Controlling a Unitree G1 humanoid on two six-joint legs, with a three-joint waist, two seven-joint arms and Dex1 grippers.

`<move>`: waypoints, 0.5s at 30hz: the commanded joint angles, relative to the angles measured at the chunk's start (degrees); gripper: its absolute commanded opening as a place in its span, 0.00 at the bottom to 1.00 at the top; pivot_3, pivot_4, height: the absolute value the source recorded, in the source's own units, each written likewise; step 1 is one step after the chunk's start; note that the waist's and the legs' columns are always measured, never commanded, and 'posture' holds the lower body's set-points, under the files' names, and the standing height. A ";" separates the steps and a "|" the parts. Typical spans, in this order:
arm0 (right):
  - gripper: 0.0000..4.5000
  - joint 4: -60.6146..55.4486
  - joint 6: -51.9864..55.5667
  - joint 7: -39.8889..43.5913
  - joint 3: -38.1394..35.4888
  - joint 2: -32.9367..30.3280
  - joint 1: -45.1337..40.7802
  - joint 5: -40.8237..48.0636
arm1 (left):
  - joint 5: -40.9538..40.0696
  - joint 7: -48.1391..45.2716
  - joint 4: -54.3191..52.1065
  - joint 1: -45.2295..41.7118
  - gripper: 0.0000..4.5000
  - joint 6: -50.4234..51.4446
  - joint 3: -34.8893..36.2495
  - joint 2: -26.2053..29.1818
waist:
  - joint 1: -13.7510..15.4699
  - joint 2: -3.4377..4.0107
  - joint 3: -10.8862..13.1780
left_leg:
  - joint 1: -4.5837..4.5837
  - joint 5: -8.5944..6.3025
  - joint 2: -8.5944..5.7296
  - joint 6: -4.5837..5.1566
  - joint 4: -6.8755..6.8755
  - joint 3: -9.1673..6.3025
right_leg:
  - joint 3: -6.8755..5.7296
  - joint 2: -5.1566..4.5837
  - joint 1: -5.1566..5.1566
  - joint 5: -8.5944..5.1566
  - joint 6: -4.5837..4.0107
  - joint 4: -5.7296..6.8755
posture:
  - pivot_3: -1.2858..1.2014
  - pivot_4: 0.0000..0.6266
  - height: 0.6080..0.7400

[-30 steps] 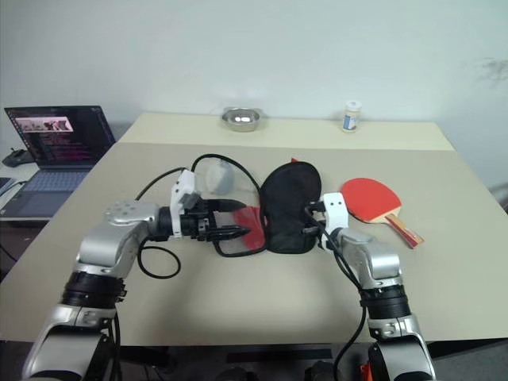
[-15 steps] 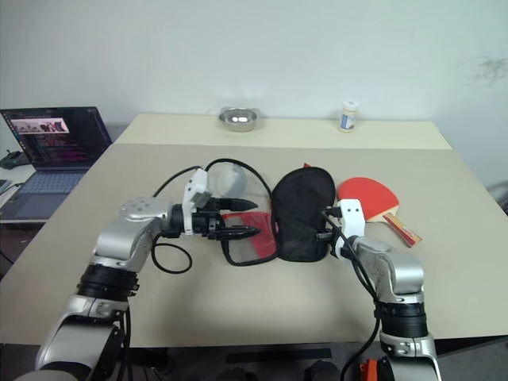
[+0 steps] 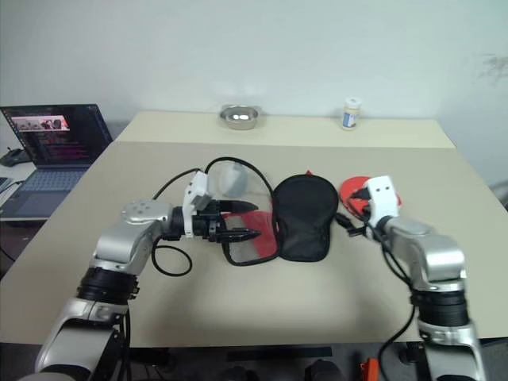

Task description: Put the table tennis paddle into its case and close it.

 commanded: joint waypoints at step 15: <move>1.00 30.25 -21.64 13.32 -0.44 -12.83 -0.47 -5.23 | -2.31 4.24 -7.65 -6.48 0.82 1.41 -0.38 -4.56 | -0.24 0.03 0.00 | 0.16 0.05 -0.06 0.07 0.11 0.11 | 0.16 0.15 0.10 0.07 0.14 0.07 | 0.52 0.24 1.00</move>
